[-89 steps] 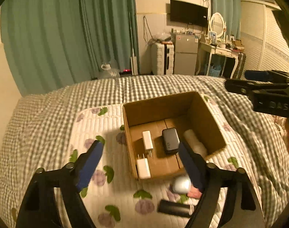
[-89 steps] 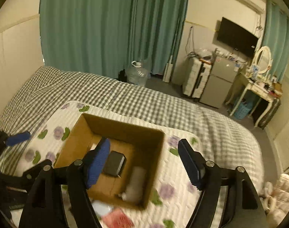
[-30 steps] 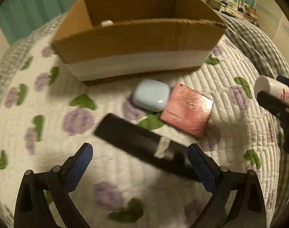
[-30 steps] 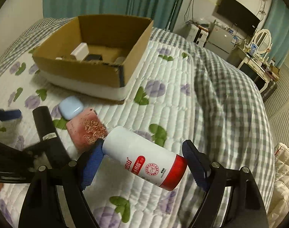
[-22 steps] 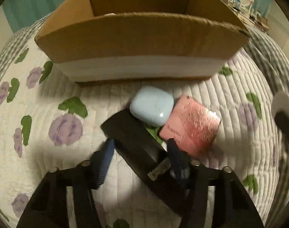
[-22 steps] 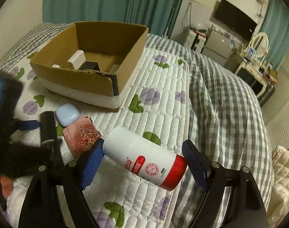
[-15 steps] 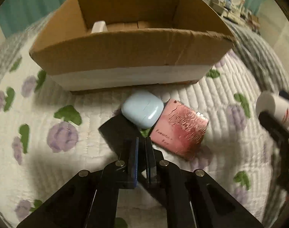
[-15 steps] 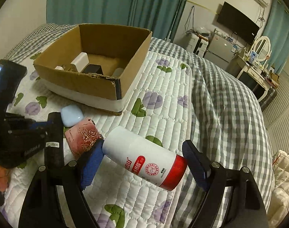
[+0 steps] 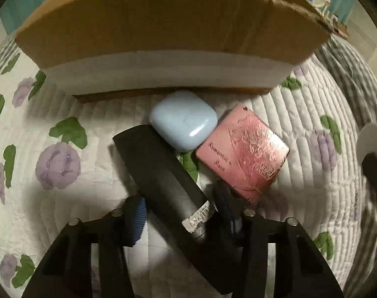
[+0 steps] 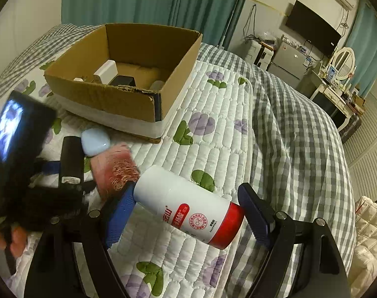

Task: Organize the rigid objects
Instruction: 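Grasp the black remote with the left tool while the right tool grasps the white-red bottle, then lower the remote and bottle into the box and open both tools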

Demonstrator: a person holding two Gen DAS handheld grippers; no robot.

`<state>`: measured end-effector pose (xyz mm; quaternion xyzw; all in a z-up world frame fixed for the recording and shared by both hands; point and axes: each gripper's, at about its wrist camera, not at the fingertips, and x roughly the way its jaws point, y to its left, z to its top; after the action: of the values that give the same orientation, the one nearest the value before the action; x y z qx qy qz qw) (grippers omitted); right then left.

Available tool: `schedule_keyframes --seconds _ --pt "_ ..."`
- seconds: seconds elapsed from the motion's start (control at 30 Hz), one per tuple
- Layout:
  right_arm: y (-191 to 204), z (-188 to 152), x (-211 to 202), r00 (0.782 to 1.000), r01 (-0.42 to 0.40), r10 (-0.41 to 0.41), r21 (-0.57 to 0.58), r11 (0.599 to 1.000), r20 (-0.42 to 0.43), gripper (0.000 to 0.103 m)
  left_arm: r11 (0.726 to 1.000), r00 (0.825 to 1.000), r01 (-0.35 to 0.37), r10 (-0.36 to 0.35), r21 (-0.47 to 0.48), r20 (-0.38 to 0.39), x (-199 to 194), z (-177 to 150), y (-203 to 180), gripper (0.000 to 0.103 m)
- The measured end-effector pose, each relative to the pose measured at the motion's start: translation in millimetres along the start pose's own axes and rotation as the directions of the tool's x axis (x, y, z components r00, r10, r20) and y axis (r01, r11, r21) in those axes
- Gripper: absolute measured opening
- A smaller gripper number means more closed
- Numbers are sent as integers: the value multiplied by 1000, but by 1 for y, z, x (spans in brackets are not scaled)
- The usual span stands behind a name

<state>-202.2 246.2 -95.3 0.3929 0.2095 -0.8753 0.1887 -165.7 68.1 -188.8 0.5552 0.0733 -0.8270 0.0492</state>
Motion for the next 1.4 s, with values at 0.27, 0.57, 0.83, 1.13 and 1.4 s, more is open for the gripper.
schedule_keyframes --seconds 0.27,0.57,0.83,1.13,1.4 --pt "-1 -1 3 1000 -20 21 25 999 -22 83 999 998 31 -33 45 44 -45 -13 11 22" --pt "3 21 -33 999 -25 24 35 999 22 83 986 979 -8 -27 169 204 -127 9 12 19" --pt "9 75 -79 992 -45 39 48 998 122 83 978 959 -2 -58 209 276 -159 46 9 19" --pt "5 159 -80 974 -61 48 50 997 222 83 977 937 -48 -28 208 347 -168 120 30 19" --pt "9 196 -12 968 -112 80 126 986 237 83 977 945 -67 -2 201 326 -113 175 35 19"
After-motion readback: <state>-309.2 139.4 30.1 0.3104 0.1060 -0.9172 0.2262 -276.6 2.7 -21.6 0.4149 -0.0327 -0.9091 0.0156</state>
